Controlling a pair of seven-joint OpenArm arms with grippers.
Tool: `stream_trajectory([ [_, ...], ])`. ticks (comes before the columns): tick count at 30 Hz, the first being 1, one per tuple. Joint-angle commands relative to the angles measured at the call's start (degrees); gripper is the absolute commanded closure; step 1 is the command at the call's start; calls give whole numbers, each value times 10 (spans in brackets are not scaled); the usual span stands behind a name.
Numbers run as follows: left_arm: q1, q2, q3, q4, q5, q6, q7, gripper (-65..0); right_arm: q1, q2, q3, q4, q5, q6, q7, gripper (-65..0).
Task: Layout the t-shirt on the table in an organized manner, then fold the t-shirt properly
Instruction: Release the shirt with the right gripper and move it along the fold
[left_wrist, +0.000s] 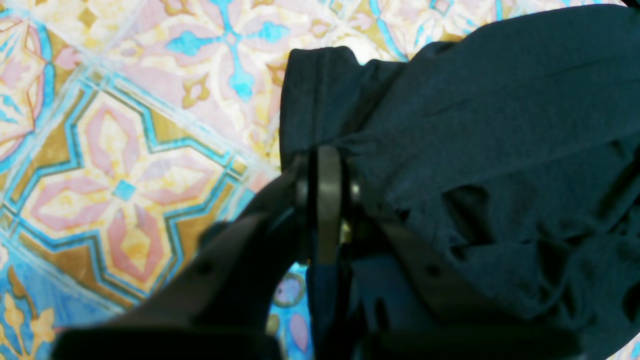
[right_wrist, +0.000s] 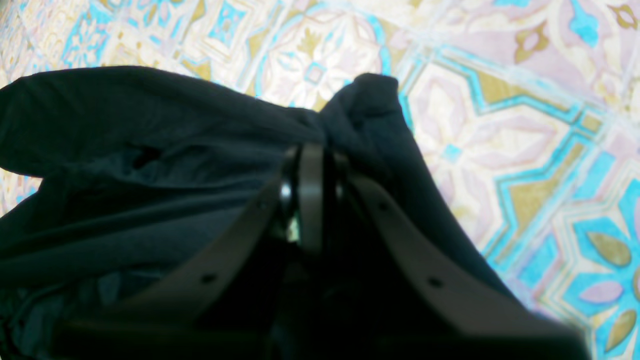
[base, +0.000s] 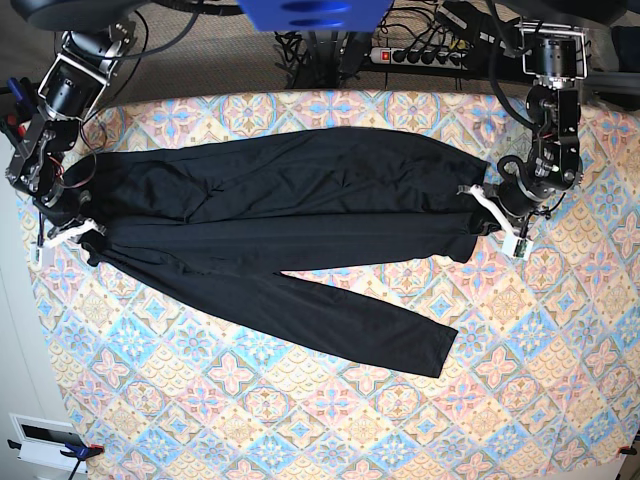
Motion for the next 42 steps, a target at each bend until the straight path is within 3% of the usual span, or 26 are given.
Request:
stream_trajectory([
  [1,-2,-8,-3,8,-3,1,-12,0,10,15,1,9,8,2,10,0],
  [4,0,-7,-2,8,-7,1,-10,-30,10,15,0,9,8,2,10,-26],
  [11,5,12,-4,8,-8,1,-10,-184,10,15,0,14,8,2,10,-161],
  [16,4,12,-4,11,-9,1,-10,-247,10,15,4,15,9,2,10,-188],
  [27,4,12,-5,11,-9,1,-10,-260,12,19,7,16,10,1,13,-188],
  [33,4,12,-5,11,-10,1,-10,-260,12,19,77,41,9,1,10,-188],
  [42,5,13,-5,11,-10,1,-10,-260,11,17,116,112,9,1,10,-188],
])
